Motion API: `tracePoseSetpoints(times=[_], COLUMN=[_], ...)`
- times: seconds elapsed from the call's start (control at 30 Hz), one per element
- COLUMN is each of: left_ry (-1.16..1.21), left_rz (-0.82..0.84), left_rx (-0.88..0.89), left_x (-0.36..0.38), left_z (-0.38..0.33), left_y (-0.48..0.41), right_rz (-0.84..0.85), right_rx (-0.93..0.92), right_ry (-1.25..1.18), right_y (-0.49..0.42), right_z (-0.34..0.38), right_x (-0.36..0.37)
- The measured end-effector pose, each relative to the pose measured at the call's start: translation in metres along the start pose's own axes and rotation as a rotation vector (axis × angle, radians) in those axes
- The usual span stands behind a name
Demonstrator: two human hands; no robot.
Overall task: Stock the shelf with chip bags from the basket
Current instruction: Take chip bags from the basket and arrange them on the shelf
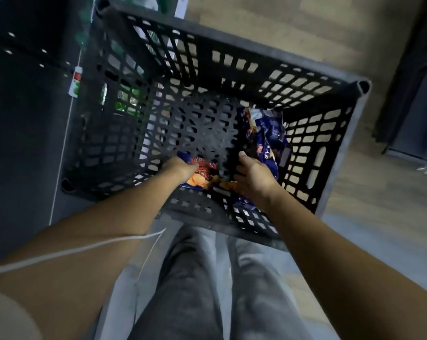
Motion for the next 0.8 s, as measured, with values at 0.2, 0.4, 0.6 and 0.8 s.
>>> tracePoseSetpoints(times=[0.2, 0.4, 0.6, 0.8], left_ry=[-0.131, 0.041, 0.346, 0.678], left_rz=[-0.023, -0.069, -0.062, -0.16], left_rx=[0.006, 0.023, 0.16, 0.412], left_x=[0.004, -0.034, -0.095, -0.165], left_z=[-0.004, 0.003, -0.002, -0.032], left_y=[-0.004, 0.022, 0.073, 0.163], right_rz=[-0.013, 0.019, 0.062, 0.151], right_rx=[0.013, -0.038, -0.186, -0.383], right_ry=[-0.029, -0.013, 0.091, 0.152], right_y=[-0.004, 0.018, 0.05, 0.109], right_z=[-0.014, 0.007, 0.051, 0.114], right_x=[-0.005, 0.003, 0.035, 0.075])
Point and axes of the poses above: each hand's wrist, its own y-axis away from the middle knuckle, its own x-axis out of the palm, z = x × y, the point moved 3 cm from there along -y, towards the middle knuckle, and after that the axes turned 10 degrees about -y, right-handed, at the moved point
